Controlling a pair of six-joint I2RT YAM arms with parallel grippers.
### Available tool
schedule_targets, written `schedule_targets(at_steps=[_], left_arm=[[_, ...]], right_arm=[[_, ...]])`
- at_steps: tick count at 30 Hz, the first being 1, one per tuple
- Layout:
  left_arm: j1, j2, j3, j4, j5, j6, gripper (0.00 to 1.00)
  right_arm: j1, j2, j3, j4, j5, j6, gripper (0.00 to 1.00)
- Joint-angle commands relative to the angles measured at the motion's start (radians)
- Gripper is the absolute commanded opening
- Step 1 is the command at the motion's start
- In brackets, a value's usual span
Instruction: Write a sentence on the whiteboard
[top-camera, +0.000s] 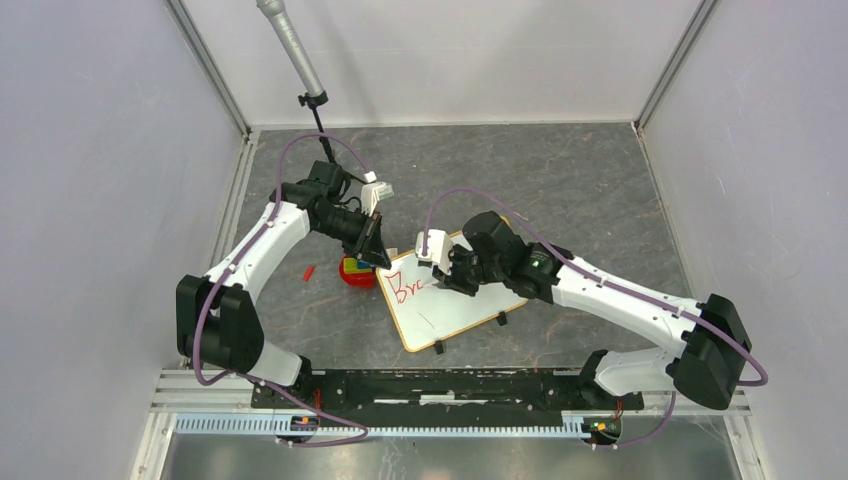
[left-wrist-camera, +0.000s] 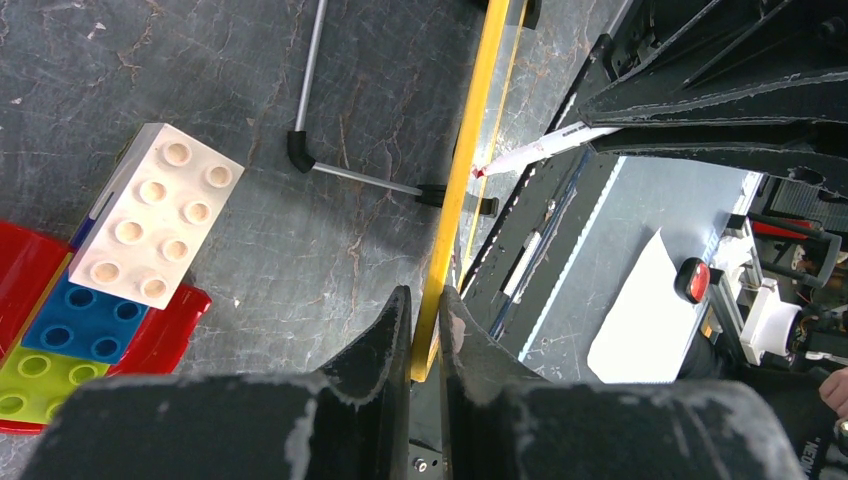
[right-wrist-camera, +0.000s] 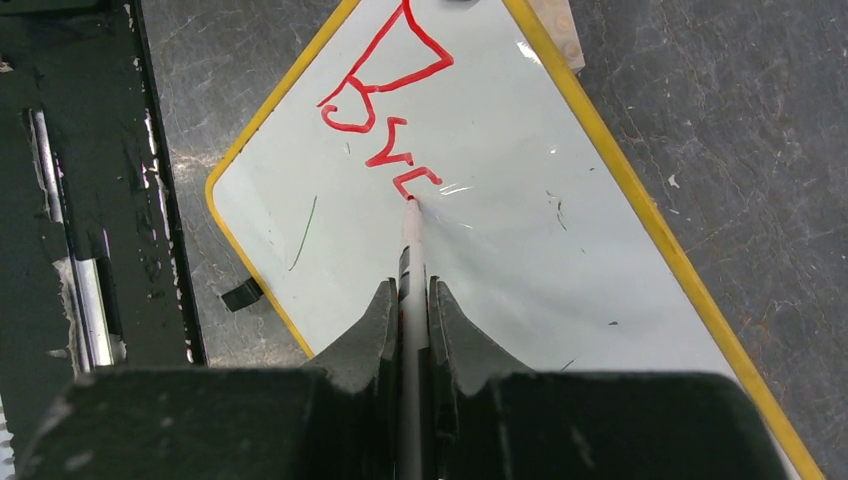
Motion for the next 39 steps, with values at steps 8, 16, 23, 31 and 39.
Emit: schedule_targets(at_steps=[8,16,23,31,39], left_arm=[[-0.001,-0.03,-0.003,0.007,-0.015,-0.008,0.02],[-0.001,-0.029,-0.003,0.007,-0.016,-0.008,0.02],[-0.002,-0.026,0.0,0.007,-0.015,-0.009,0.02],[-0.001,-0.027,-0.003,0.007,-0.013,-0.009,0.02],[-0.002,-0.027,-0.003,0.006,-0.011,-0.009,0.02]], right_arm=[[-0.023,0.005,0.061,0.037,0.044,0.003,0.0],[-0.022,-0.012,0.015,0.028,0.035,0.0,0.0],[-0.023,-0.04,-0.029,0.011,0.031,-0.009,0.0],[-0.023,-0.052,0.02,-0.021,0.033,-0.019,0.0],[-0.023,-0.065,0.074,-0.015,-0.001,0.003,0.0]])
